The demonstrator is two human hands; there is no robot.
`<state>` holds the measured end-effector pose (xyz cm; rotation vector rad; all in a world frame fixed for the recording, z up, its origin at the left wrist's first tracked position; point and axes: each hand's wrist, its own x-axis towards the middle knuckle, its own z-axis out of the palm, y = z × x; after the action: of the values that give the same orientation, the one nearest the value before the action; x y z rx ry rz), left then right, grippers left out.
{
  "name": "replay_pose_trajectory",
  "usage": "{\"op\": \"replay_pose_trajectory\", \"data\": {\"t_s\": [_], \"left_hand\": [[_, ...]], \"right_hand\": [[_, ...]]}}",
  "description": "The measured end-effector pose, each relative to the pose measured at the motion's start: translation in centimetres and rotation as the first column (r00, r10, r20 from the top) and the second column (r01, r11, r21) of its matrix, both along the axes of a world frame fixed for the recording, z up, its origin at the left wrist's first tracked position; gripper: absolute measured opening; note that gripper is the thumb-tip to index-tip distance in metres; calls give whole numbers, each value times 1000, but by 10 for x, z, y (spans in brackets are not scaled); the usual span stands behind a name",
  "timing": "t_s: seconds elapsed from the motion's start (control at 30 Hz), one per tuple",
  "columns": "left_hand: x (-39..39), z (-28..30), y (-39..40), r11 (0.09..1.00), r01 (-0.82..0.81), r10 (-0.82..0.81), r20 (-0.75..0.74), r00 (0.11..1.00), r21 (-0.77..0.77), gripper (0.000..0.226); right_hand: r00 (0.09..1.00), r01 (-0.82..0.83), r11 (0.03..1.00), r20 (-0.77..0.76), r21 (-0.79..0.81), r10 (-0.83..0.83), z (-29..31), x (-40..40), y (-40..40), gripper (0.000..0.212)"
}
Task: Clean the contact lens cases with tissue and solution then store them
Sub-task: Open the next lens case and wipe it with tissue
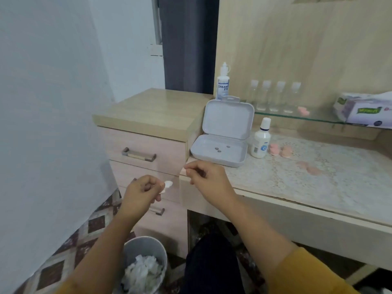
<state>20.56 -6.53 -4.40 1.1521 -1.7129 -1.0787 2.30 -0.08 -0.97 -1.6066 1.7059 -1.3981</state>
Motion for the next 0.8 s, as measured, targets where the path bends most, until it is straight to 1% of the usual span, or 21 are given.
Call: {"op": "replay_pose_trajectory", "data": {"t_s": [0.13,0.23,0.33,0.37,0.5,0.57,0.63,0.7,0.8], "left_hand": [[23,-30,-9,996,-82,77,127,989,36,16],[40,-57,-19,988,-135,113,228,967,80,16],[56,-84,-29,975,-169,91,428,899,147,14],[61,-92,-31,969,-182,82,474,876,167,15],[72,-118,-36,961,-192,40,586,810,199,19],[73,-124,-36,959,-193,27,607,794,209,22],[74,-129,-34,948,-194,11,583,812,253,36],[74,-132,-34,939,-205,5,584,812,276,43],[75,-132,-36,938,-227,32,587,809,262,35]], "right_hand": [[992,-85,994,-84,73,91,-14,28,-13,17],[978,-131,980,-141,149,152,-27,46,-25,18],[967,-174,955,-141,238,211,-42,61,-36,18],[962,-189,942,-142,277,234,-47,66,-39,19],[940,-215,898,-167,383,297,-63,78,-44,21],[936,-214,887,-173,408,305,-70,81,-46,19],[934,-206,881,-182,425,306,-74,83,-48,19],[929,-208,881,-197,426,314,-76,84,-49,19],[929,-211,880,-192,426,316,-76,83,-48,19]]}}
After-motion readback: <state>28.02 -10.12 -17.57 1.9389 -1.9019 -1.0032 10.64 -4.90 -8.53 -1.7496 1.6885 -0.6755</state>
